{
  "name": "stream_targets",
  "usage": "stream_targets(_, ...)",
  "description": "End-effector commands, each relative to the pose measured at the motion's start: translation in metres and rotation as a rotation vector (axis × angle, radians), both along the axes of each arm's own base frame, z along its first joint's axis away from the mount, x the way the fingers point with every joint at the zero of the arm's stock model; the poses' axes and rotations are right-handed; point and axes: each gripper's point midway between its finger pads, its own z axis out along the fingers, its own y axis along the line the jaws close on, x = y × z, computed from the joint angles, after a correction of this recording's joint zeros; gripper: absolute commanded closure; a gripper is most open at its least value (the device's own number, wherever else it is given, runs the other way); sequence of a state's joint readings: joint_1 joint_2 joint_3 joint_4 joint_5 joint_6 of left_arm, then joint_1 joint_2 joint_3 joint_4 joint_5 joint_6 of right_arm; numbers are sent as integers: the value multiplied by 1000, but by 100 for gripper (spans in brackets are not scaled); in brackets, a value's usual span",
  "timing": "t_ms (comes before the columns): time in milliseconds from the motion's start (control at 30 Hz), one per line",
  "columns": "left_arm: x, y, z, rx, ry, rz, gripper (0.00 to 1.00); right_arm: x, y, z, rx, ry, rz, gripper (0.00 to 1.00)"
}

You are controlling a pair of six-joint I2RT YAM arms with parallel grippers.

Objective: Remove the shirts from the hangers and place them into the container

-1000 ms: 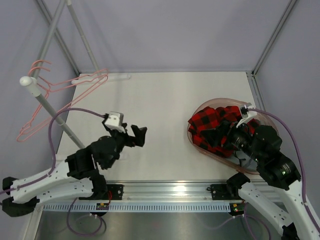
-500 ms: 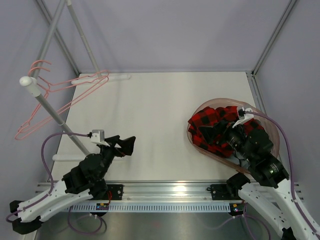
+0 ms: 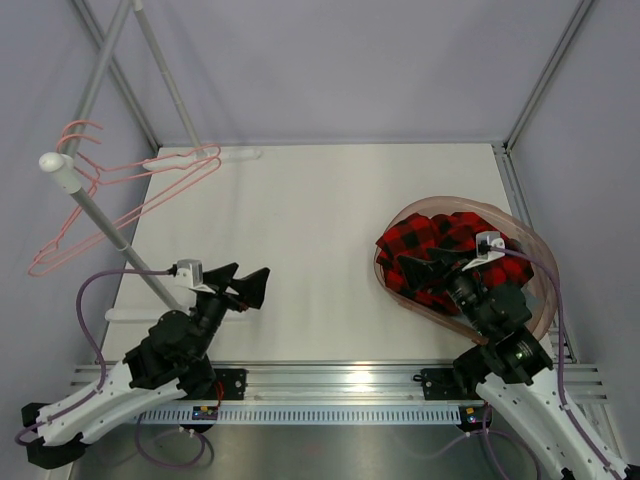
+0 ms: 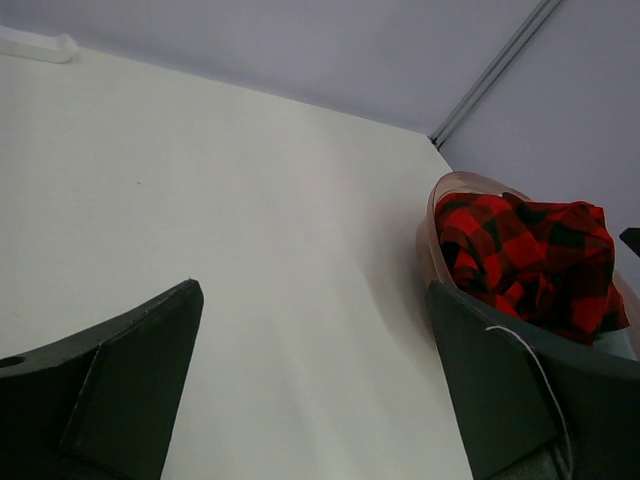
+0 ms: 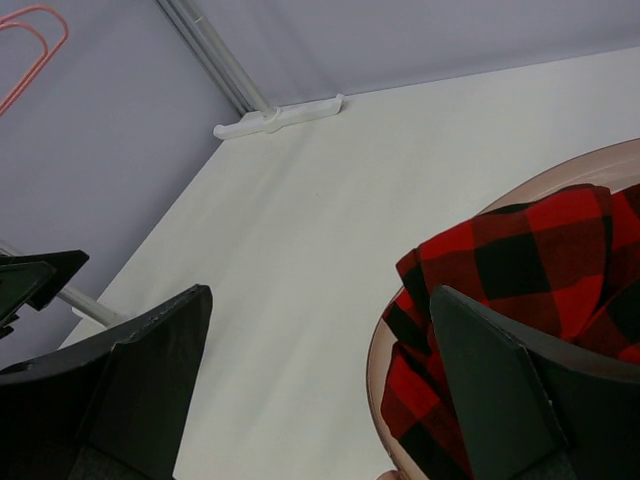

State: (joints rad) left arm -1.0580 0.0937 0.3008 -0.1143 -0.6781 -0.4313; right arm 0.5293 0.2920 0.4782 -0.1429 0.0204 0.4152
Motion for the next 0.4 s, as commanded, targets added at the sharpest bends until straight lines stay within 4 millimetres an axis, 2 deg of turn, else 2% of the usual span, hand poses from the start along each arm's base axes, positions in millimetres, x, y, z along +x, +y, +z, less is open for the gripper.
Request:
stream_targets(0, 0, -1, 36, -50, -75, -11, 1, 8, -3, 16, 79, -110, -38, 1)
stream_targets(67, 0, -4, 36, -35, -74, -17, 1, 3, -2, 22, 103, -158, -17, 0)
stream_targets(100, 1, -5, 35, -21, -75, -17, 1, 4, 0, 14, 99, -157, -13, 0)
stream_targets(133, 1, -5, 35, -17, -75, -19, 1, 1, -2, 18, 116, -184, -14, 0)
stream_targets(367, 2, -7, 35, -15, -79, -18, 1, 8, -26, -2, 99, -137, -150, 1)
